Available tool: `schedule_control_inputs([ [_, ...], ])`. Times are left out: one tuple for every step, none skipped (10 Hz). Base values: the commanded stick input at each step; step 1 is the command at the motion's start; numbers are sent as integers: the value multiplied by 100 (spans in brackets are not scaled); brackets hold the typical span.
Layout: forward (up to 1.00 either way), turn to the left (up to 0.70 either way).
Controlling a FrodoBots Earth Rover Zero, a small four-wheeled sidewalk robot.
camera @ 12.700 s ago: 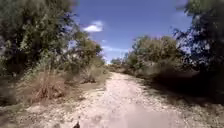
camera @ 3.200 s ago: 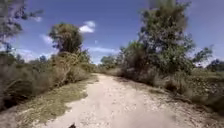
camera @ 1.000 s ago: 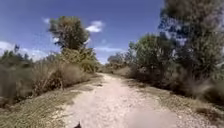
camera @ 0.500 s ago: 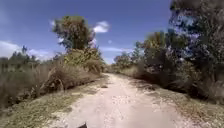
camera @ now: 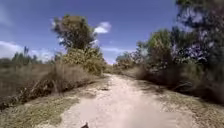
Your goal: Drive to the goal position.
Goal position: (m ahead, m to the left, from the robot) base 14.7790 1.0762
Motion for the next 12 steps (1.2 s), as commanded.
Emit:
schedule_control_inputs([
  [70, 0],
  [70, 0],
  [70, 0],
  [70, 0],
  [70, 0],
  [70, 0],
  [70, 0],
  [70, 0],
  [70, 0],
  [70, 0],
  [70, 0],
  [18, 0],
])
